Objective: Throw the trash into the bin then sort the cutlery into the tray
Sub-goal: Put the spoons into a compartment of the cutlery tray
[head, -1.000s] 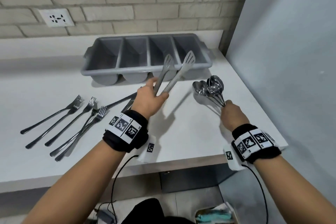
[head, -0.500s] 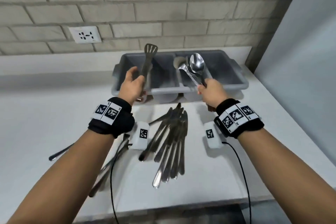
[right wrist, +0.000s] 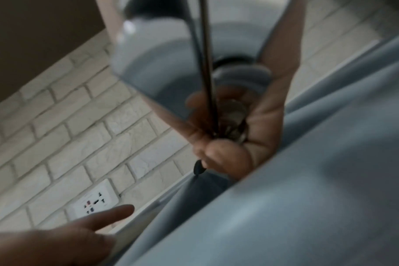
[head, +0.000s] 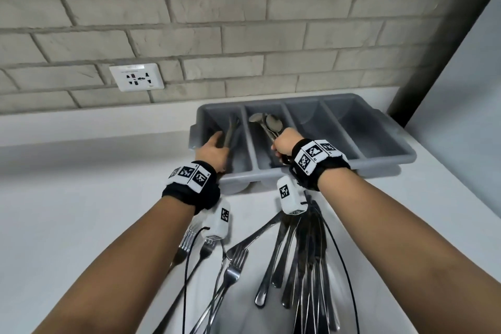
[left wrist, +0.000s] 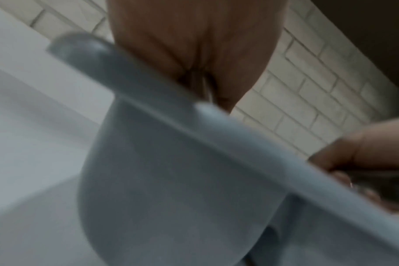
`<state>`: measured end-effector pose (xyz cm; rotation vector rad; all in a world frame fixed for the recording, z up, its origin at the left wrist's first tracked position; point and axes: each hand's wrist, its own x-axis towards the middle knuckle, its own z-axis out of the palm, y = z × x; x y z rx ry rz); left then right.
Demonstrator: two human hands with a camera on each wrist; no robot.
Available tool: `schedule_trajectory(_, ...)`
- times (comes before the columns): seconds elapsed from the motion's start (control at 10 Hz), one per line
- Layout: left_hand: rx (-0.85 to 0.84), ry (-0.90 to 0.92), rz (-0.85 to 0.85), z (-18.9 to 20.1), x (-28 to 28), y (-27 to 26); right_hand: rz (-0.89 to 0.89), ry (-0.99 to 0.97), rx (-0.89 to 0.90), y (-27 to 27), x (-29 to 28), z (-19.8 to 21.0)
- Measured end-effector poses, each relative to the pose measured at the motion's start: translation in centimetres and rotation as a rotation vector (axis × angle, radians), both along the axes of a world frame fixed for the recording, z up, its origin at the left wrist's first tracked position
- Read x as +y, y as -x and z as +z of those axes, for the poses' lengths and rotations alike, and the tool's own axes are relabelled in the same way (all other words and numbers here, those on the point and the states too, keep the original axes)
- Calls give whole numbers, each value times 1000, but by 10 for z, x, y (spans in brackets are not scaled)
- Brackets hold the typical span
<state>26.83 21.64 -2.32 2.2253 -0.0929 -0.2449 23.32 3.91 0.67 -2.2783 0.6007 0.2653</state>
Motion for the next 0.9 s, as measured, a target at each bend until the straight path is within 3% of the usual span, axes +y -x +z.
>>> schedule_trajectory(0.2,-24,-165,-70,-10,-11,0,57,99,51,-12,-2,-12)
schedule_trajectory(0.4,-10,-213,-20,-16,-12,-5,-34,220,109,-18,2,-27)
schedule_trajectory(0.5,-23,-249,-5,-16,-14,-2,-68,196,41,-15,2,-29)
schedule_trajectory(0.7,-252,-155,56,-5,-10,17,-117,-11,-246,18,-2,-14)
schedule_trajectory(0.8,-458,-146,-4,2,-6,52,-118,-43,-378,62,-7,0)
schedule_trajectory(0.9,-477,-116,-122,4,-8,85,-76,-15,-370,100,-9,4)
